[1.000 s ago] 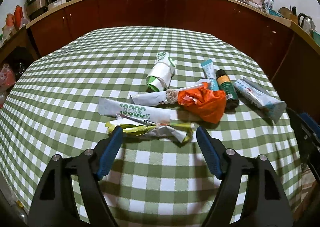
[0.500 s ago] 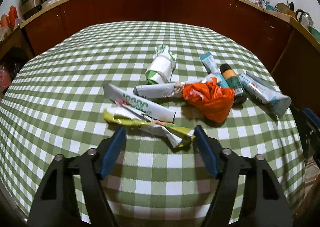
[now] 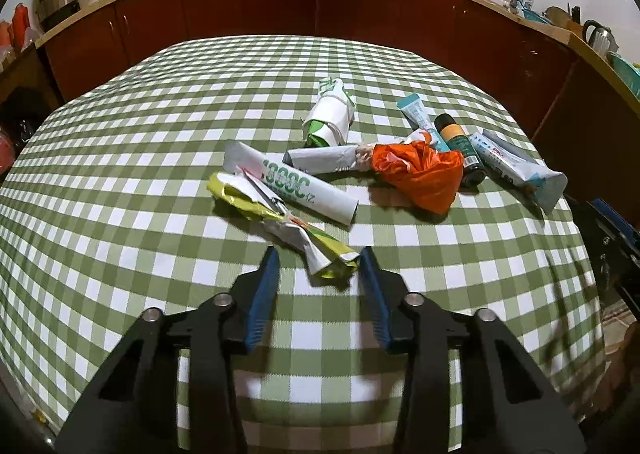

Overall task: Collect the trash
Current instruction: 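Grasp the crumpled yellow-white wrapper with the left tool, then grasp the orange plastic bag with the right tool while the left tool holds the wrapper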

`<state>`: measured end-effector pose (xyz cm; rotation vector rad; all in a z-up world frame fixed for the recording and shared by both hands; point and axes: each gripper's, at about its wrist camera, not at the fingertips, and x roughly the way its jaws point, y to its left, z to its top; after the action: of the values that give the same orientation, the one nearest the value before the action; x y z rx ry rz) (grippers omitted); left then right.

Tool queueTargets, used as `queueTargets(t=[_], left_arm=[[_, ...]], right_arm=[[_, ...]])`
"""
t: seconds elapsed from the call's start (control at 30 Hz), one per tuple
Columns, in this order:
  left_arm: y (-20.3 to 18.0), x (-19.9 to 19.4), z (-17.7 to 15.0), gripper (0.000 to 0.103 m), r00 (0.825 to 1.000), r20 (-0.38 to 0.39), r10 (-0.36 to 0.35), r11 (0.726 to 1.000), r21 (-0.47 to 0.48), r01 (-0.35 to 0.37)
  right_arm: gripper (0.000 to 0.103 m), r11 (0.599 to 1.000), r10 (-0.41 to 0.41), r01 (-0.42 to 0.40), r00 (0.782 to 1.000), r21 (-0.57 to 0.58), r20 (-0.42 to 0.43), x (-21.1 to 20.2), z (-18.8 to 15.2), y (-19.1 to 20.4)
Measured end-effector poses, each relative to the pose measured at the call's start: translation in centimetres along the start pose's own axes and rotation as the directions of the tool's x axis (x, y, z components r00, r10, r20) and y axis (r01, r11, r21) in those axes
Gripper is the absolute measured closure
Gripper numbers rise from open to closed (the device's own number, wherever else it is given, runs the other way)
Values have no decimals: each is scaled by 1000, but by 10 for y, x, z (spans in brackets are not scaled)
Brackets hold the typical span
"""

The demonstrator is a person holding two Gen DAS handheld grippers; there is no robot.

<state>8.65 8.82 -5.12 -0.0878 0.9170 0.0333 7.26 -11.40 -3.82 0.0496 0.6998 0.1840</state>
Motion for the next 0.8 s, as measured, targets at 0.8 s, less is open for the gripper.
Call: queueTargets(t=[0.8], left_arm=[[36,-22,-11,81,999,16,33,999,-10,-33]], right_arm=[[57,993,90,-91,996,-69,-15,8,3,49]])
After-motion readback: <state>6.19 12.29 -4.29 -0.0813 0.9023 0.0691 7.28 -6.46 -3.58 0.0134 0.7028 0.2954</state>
